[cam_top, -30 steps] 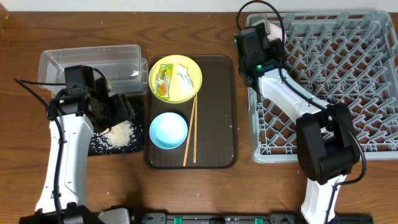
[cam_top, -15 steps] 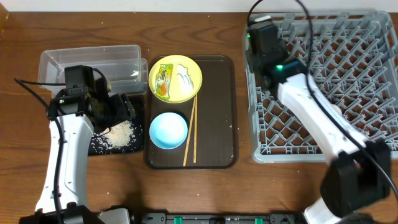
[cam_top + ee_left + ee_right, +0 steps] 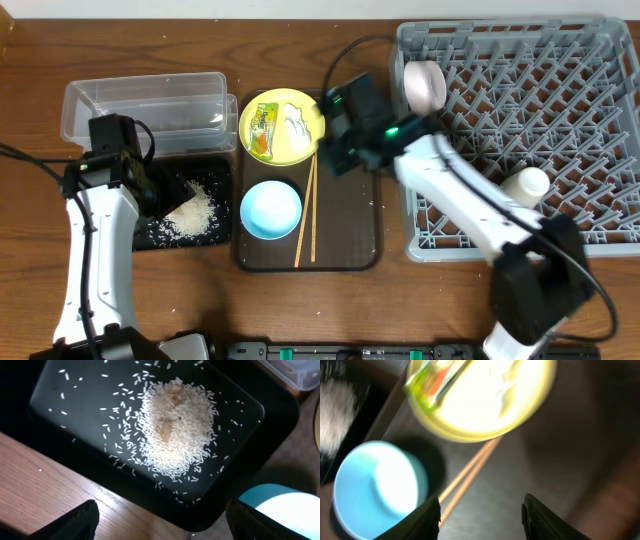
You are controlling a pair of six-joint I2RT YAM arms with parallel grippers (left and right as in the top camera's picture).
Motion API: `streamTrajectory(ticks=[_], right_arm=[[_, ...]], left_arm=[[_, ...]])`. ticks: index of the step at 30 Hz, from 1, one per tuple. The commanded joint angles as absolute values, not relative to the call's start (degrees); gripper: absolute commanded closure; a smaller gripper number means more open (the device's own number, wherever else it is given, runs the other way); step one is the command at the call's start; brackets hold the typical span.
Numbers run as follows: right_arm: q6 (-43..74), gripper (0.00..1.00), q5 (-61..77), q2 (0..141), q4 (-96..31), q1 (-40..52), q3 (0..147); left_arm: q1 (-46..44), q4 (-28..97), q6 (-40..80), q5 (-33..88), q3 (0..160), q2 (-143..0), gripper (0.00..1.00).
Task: Sort waste into correct bins and load items into the dishwasher rack
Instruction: 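Grasp the light blue bowl from the brown tray with the right gripper, then place the blue bowl in the rack beside the pink bowl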
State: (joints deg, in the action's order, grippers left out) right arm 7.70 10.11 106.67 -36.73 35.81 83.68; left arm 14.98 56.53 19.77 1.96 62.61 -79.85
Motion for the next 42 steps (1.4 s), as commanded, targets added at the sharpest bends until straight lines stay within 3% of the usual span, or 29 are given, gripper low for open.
streamTrajectory(ticks=[1,8,14,17,20,31,42], right_arm=[[10.74,0.49,12.71,109.67,-37.32,39.40,83.59],[13.74,0.54,12.58,114.06,-37.01,45.30,83.59],[16.45,0.67,8.47,117.16,-36.99,47.31,83.57],[18.74,0.78,7.94,118.89,-36.80,47.77,83.57],[19.70,0.99,7.75,119.15,-36.16,47.59,83.57],[16.21,0.99,-6.61,105.56,-35.73,40.27,85.58],[-6.00,0.99,-29.93,95.26,-24.18,23.35,85.58]], left_arm=[[15.20,56.75,21.76,-0.03,62.96,-79.35,0.16],[15.20,56.73,21.76,-0.03,62.96,-79.35,0.16],[15.20,56.73,21.76,-0.01,62.96,-79.35,0.16],[15.20,56.73,21.76,-0.01,62.96,-79.35,0.16],[15.20,56.73,21.76,-0.01,62.96,-79.35,0.16],[15.20,56.73,21.76,0.01,62.96,-79.35,0.16],[15.20,56.71,21.76,0.01,62.96,-79.35,0.16]])
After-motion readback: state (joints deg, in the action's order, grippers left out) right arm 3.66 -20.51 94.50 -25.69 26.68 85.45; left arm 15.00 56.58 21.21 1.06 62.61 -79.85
